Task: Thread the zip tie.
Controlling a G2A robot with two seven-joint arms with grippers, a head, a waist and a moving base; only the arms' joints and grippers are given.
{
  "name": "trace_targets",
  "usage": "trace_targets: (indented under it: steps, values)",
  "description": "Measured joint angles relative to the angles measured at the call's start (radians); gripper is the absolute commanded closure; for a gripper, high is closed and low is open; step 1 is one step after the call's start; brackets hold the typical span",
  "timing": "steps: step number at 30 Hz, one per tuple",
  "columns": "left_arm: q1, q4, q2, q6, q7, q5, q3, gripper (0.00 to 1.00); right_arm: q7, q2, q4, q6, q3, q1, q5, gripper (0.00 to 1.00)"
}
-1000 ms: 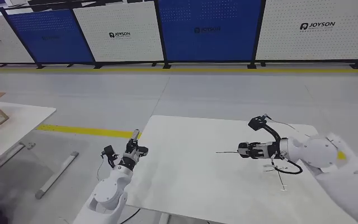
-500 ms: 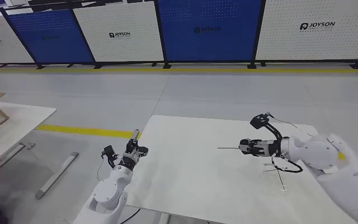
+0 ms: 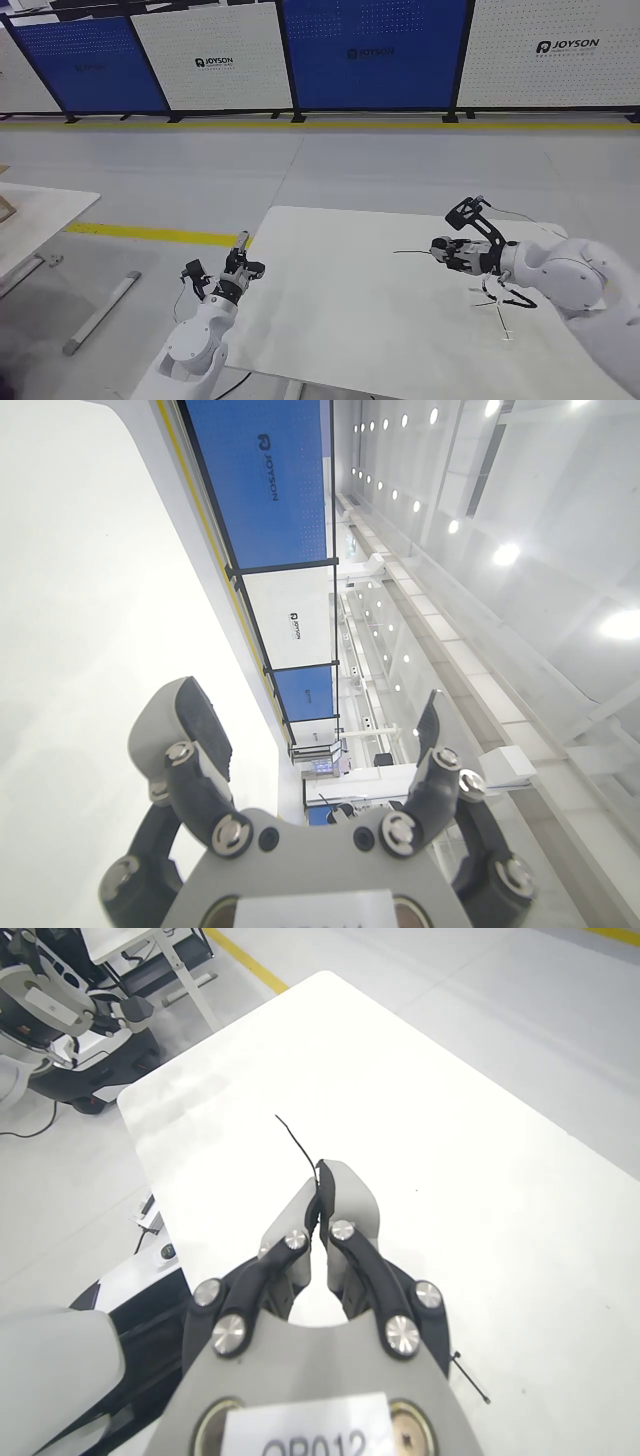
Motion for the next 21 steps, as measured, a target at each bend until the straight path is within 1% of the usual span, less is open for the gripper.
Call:
trace_targets:
  steps: [7, 11, 13, 17, 20, 21]
  values:
    - [0.000, 0.000, 0.000, 0.000, 0.000, 0.000, 0.000, 0.00, -0.005, 0.000, -0.005, 0.000, -0.002, -0.004, -0.008, 1.00]
    - [0.000, 0.000, 0.000, 0.000, 0.000, 0.000, 0.000, 0.00, -0.061, 0.000, -0.017, 0.003, 0.002, -0.012, -0.127, 1.00]
    - [0.000, 0.000, 0.000, 0.000, 0.000, 0.000, 0.000, 0.00, -0.087, -0.001, -0.052, 0.000, -0.019, -0.012, -0.204, 1.00]
    - [0.000, 0.000, 0.000, 0.000, 0.000, 0.000, 0.000, 0.00, -0.153, 0.008, -0.105, 0.000, -0.099, 0.008, -0.332, 1.00]
    - [0.000, 0.000, 0.000, 0.000, 0.000, 0.000, 0.000, 0.00, -0.208, 0.026, -0.106, 0.000, -0.161, 0.037, -0.394, 1.00]
    - [0.000, 0.000, 0.000, 0.000, 0.000, 0.000, 0.000, 0.00, -0.219, 0.031, -0.101, 0.000, -0.175, 0.045, -0.395, 1.00]
